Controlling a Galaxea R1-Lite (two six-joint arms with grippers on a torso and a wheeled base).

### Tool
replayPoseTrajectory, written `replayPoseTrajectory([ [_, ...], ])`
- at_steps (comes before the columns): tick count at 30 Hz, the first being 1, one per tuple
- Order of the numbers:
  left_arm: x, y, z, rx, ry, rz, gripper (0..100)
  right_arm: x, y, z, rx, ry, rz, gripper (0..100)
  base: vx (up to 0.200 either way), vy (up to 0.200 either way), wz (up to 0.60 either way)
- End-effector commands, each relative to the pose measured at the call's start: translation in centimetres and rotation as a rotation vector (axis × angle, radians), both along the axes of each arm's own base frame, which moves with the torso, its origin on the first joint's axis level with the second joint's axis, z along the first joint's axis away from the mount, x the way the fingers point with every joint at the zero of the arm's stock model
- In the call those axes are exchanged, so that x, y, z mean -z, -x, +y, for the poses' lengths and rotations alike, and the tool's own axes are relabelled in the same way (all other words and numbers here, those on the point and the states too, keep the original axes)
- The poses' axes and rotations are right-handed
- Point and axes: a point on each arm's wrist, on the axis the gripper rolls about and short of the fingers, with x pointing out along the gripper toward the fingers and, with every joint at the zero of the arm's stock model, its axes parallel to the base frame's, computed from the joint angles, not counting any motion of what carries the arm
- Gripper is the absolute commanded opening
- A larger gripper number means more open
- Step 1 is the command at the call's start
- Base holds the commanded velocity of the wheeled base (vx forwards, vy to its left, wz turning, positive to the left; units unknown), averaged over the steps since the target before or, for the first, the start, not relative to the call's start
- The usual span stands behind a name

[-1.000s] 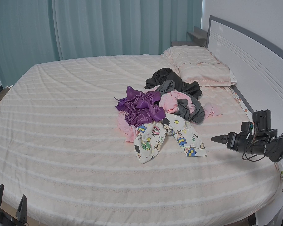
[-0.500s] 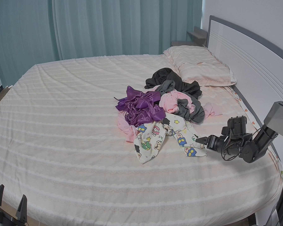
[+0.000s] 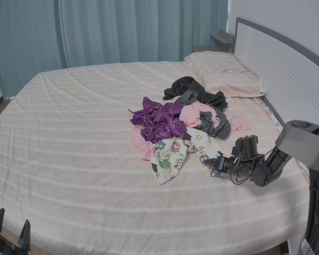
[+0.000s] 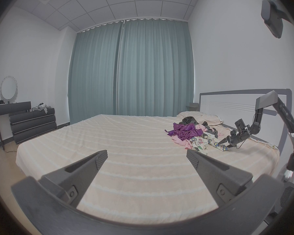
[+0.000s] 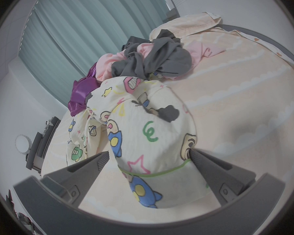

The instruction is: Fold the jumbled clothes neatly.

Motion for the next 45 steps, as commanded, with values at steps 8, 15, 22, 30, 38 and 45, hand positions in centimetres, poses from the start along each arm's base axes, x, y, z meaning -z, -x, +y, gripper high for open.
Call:
replayPoseTrajectory([
  [8, 0.5, 0.0, 0.0, 0.0, 0.0, 0.003, 100, 1.5, -1.5, 1.7, -0.042, 0.041, 0.003, 0, 0.0, 0.0, 0.0],
  [15, 0.5, 0.0, 0.0, -0.001, -0.006, 0.003, 100, 1.7, -1.3, 1.5, -0.031, 0.057, 0.012, 0, 0.0, 0.0, 0.0],
  [22, 0.5, 0.0, 0.0, 0.002, -0.018, 0.002, 100, -0.8, 1.6, 0.8, -0.065, -0.036, -0.081, 0, 0.0, 0.0, 0.0],
  [30, 0.5, 0.0, 0.0, 0.0, -0.05, 0.001, 100, -4.3, 7.0, -0.7, -0.086, -0.117, -0.206, 0, 0.0, 0.0, 0.0],
  [38, -8.5, 2.2, 0.0, 0.039, 0.136, -0.266, 100, -5.1, 11.0, -0.7, -0.145, -0.143, -0.258, 0, 0.0, 0.0, 0.0],
  [45, -11.6, -1.1, -0.4, 0.215, -0.036, -0.086, 100, -5.8, 12.2, -0.5, -0.17, -0.163, -0.294, 0, 0.0, 0.0, 0.0],
])
